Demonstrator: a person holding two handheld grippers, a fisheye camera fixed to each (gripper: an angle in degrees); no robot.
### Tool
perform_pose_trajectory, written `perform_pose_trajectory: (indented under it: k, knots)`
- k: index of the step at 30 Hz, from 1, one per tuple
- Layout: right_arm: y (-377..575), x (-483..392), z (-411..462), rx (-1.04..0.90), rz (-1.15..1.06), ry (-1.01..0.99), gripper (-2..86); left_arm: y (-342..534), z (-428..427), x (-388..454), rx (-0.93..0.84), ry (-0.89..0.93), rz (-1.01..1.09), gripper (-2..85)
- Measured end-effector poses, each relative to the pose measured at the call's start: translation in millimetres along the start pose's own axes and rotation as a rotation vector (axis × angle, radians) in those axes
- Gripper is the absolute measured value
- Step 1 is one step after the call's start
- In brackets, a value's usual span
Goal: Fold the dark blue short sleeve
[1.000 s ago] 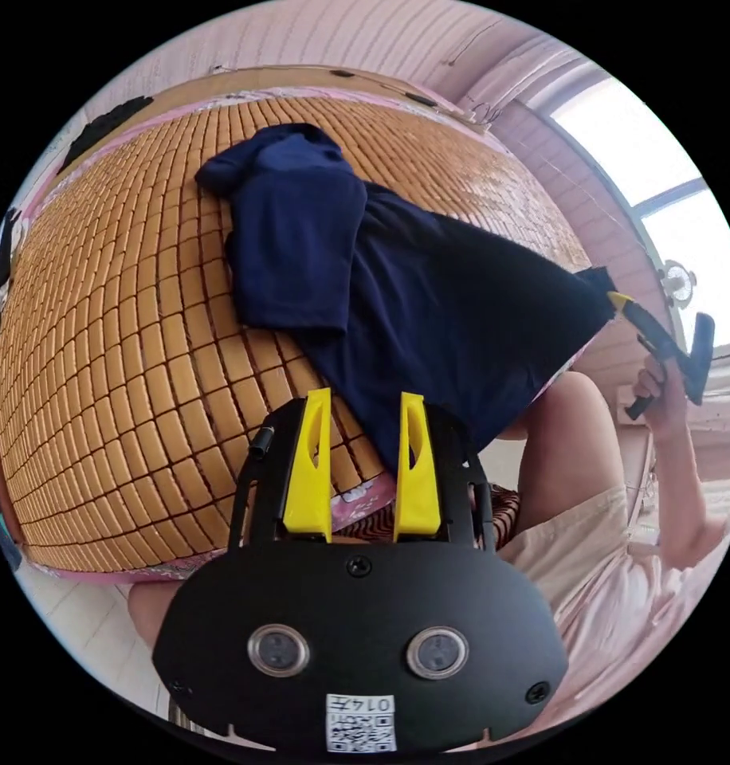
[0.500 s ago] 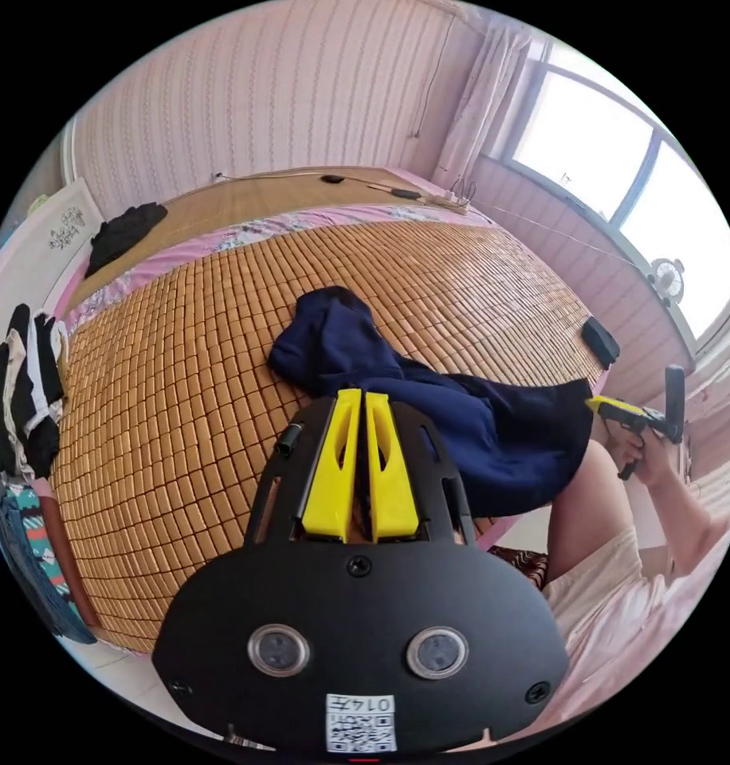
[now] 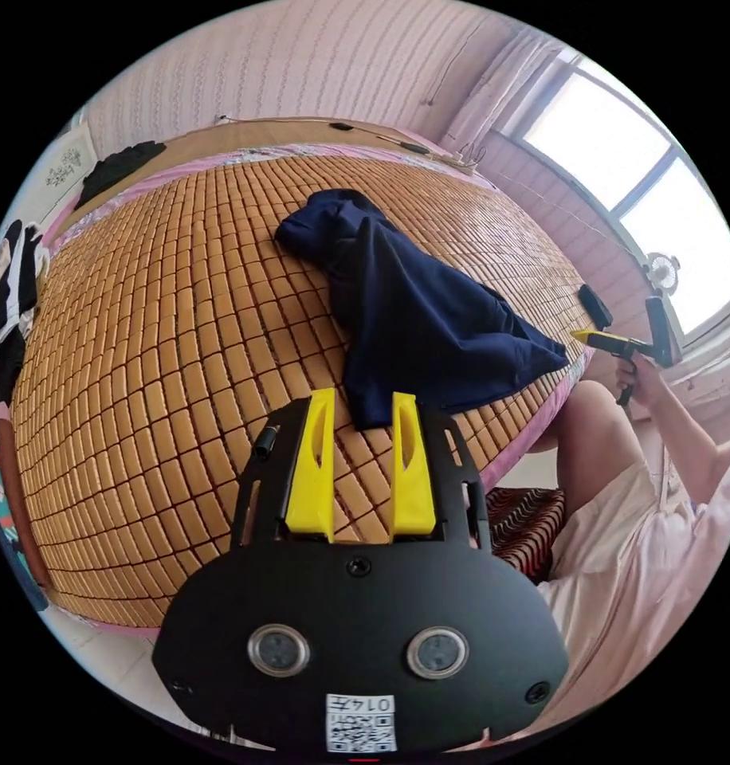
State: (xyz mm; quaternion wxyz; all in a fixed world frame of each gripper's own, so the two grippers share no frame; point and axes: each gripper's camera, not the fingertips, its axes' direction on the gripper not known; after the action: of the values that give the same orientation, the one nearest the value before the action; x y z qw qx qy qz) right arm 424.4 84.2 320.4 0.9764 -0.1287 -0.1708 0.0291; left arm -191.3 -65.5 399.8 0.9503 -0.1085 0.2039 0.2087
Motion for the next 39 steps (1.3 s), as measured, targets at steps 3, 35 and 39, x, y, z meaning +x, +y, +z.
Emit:
perform_pose_trajectory:
  k: [3,35,39]
  knots:
    - [-8.6,-3.3,24.6,-0.098,-0.025,0.043,10.0,-3.9,17.1,0.4,-0.052,0.021,-0.077,11.2]
    - [66.1,40.0,-134.4,0.214,0.048,-0.159,0.6,97.7,-151.6,11.3,0.126,0.228,-0.057,-1.0]
    - [70.2,36.3,-230.4,0.483,-0.029,-0.295,0.5,114.1,-247.7,4.8,0.361,0.365,-0.044,-1.0]
